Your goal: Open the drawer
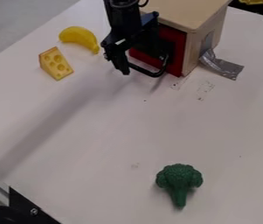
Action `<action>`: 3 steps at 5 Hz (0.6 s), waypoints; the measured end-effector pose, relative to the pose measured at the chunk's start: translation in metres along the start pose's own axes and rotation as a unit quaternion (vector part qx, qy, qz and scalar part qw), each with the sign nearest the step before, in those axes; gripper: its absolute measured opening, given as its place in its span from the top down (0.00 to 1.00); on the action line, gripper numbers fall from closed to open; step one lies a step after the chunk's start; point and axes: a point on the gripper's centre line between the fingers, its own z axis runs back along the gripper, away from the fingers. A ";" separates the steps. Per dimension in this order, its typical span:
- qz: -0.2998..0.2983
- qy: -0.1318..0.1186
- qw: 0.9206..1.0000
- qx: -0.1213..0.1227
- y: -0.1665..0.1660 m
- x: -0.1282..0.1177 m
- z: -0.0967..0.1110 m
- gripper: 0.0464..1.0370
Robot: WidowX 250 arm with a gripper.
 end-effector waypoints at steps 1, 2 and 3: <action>-0.005 -0.028 0.999 -0.019 -0.005 0.008 -0.003 0.04; -0.004 -0.024 1.000 -0.013 -0.003 0.008 -0.011 0.04; 0.000 -0.025 1.000 -0.003 -0.001 0.010 -0.017 0.04</action>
